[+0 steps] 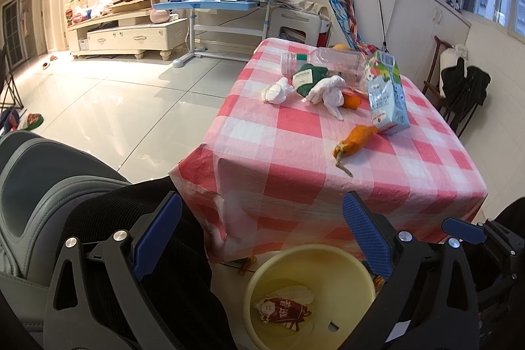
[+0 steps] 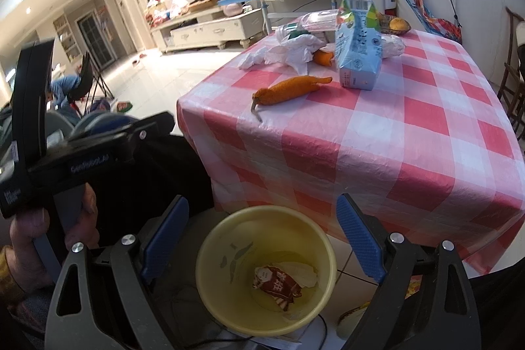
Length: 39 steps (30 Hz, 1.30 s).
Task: Collect trash
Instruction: 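Reach the right tool to the orange sausage and close on it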
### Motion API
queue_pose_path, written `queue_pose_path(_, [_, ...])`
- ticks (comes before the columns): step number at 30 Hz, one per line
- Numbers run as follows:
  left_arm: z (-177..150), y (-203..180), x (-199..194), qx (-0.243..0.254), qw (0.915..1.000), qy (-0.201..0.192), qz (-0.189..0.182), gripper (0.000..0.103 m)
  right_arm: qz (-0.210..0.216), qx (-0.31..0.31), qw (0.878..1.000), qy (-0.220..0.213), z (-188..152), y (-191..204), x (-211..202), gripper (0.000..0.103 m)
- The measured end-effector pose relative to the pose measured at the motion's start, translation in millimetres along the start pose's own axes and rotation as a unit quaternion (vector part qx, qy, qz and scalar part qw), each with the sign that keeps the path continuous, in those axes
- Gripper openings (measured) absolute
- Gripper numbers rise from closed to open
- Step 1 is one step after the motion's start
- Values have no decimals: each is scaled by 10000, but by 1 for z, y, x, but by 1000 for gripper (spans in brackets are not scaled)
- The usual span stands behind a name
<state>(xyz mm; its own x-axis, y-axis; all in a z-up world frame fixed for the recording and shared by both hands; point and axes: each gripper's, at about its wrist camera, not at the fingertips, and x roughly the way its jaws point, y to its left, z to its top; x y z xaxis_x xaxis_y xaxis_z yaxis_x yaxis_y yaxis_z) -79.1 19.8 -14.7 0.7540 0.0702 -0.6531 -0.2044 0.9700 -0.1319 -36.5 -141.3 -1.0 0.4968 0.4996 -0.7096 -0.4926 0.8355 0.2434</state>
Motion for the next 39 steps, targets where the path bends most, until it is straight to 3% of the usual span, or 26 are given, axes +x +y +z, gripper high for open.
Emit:
queue_pose_path(7, [7,31,-16,-604,9973,-396,155,95,248,435,9982,-336,25,-8,2,88])
queue_pose_path(14, [15,48,-21,-715,9959,-469,289,95,425,848,9947,-385,60,-19,34,87])
queue_pose_path(18, [31,49,-5,-669,9968,-370,247,95,367,1177,9922,-169,74,-25,64,78])
queue_pose_path(23, [64,41,29,-623,9974,-271,259,95,154,1149,9932,-132,83,-29,83,70])
queue_pose_path(25, [78,37,47,-619,9976,-181,262,95,129,1147,9933,-117,88,-33,87,53])
queue_pose_path(28, [95,28,73,-511,9982,-72,308,95,101,1096,9939,-65,88,-39,87,38])
queue_pose_path(39, [126,-14,128,201,9989,111,409,95,540,1137,9920,42,78,-57,70,21])
